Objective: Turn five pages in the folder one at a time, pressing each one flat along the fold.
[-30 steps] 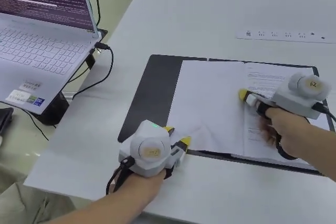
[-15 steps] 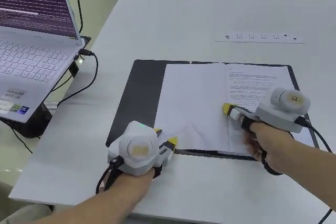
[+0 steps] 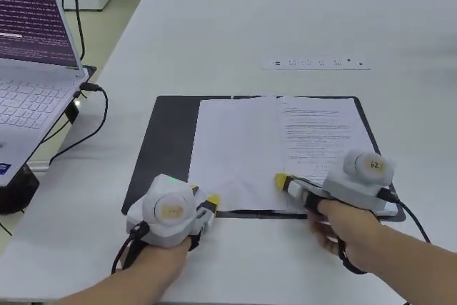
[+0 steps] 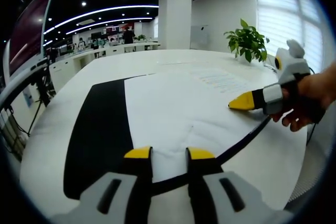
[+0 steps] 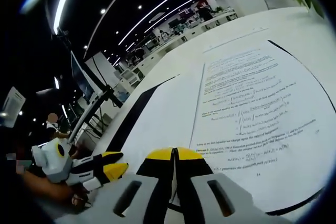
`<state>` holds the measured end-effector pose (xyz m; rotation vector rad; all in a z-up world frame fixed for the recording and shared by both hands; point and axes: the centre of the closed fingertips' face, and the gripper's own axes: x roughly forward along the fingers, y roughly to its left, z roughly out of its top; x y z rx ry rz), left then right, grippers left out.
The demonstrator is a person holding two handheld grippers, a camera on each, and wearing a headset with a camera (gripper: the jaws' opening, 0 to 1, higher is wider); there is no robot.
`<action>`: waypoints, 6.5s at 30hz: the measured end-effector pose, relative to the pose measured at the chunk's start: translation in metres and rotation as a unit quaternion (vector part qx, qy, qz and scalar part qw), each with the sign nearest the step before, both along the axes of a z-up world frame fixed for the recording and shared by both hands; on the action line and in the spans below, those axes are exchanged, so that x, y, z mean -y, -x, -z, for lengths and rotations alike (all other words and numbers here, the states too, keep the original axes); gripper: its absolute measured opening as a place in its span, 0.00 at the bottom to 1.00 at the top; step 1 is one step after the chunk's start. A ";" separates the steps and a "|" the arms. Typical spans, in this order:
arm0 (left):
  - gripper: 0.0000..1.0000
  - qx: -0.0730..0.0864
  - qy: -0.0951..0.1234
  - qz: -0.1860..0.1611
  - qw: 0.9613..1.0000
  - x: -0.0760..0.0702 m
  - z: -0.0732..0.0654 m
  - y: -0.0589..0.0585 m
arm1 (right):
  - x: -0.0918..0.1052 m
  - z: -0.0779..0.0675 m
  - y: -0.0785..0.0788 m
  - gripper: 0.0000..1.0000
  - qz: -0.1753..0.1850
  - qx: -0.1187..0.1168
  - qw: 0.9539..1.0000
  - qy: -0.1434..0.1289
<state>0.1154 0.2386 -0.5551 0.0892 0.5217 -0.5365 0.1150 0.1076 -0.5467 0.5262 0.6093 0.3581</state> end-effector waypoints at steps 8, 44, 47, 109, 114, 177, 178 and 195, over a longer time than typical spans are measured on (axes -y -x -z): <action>0.24 0.001 0.001 0.000 1.000 0.000 0.000 0.000 | -0.002 0.003 0.027 0.00 -0.015 -0.021 1.000 -0.013; 0.53 -0.126 0.108 -0.047 0.985 0.012 -0.065 0.024 | 0.072 -0.128 0.082 0.00 0.063 0.058 0.996 0.024; 0.57 -0.111 0.112 -0.042 0.987 0.011 -0.079 0.032 | 0.087 -0.127 0.087 0.00 0.077 0.053 0.995 0.043; 0.99 -0.017 0.026 0.035 0.999 -0.004 -0.129 0.062 | 0.145 -0.134 0.123 1.00 0.008 0.118 0.971 0.206; 0.92 -0.025 0.035 0.064 0.997 0.036 -0.119 0.058 | 0.150 -0.128 0.124 0.99 0.007 0.112 0.973 0.203; 0.40 0.004 -0.015 0.133 0.991 0.248 -0.005 0.022 | 0.168 -0.099 0.117 0.88 0.046 0.074 0.987 0.132; 0.40 0.005 -0.016 0.133 0.991 0.248 -0.005 0.021 | 0.169 -0.099 0.117 0.88 0.047 0.073 0.987 0.132; 0.04 -0.010 -0.026 0.112 0.993 0.235 -0.005 0.005 | 0.155 -0.097 0.108 0.75 0.067 0.047 0.995 0.064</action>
